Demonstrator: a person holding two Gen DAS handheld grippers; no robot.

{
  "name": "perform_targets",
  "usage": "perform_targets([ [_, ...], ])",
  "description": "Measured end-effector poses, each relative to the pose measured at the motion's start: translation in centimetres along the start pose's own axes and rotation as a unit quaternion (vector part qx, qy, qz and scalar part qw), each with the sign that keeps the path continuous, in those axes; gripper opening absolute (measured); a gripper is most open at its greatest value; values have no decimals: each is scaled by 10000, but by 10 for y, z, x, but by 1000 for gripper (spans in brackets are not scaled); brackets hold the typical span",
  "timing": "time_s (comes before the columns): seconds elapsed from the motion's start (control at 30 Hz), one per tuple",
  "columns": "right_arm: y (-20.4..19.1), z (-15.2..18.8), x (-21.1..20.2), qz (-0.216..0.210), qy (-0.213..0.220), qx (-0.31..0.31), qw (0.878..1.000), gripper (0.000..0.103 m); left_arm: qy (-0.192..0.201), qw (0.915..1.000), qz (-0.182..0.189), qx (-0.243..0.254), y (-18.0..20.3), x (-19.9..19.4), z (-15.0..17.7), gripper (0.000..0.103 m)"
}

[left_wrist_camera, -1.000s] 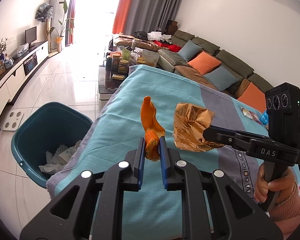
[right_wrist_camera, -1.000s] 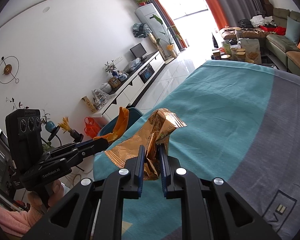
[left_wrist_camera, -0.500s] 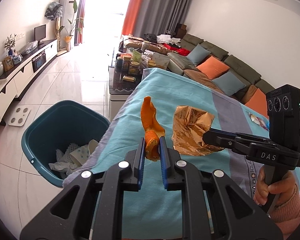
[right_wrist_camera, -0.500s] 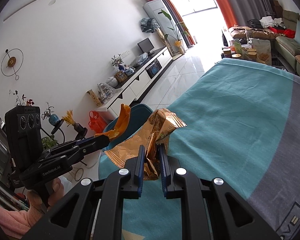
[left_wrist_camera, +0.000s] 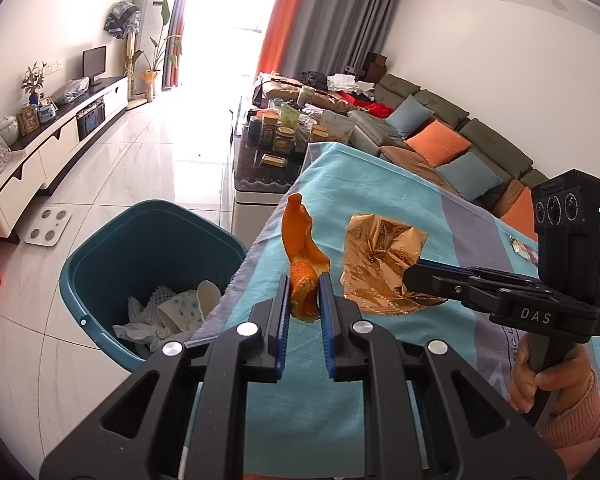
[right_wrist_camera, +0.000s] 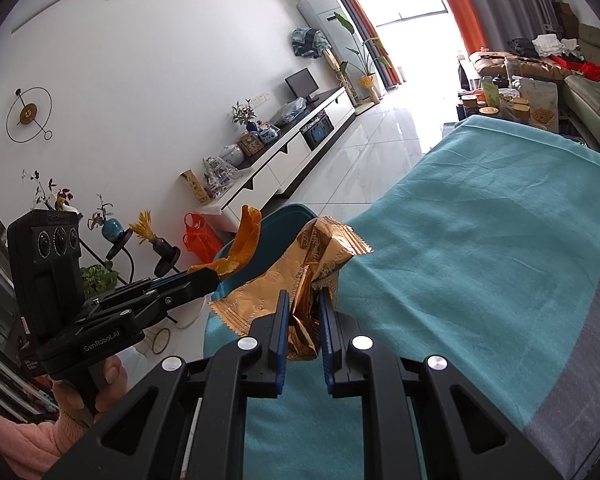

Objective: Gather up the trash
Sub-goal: 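Carry the orange peel and gold foil wrapper with both tools over the teal bin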

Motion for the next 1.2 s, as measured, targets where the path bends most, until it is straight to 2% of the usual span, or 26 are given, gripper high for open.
perform_targets([
  [1.2, -30, -21, 39, -178, -279, -381, 9987, 13, 171, 9988, -393, -243, -38, -16, -6, 14],
])
Point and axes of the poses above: each gripper's, at about its wrist camera, not at the fingertips, and x roughly the way its jaws point, y to its right, z to its underside, the point moved 1 cm from there along x, roughly the way its jaws point, and after that the axes turned 6 degrees about z, right-handed, at the moved point
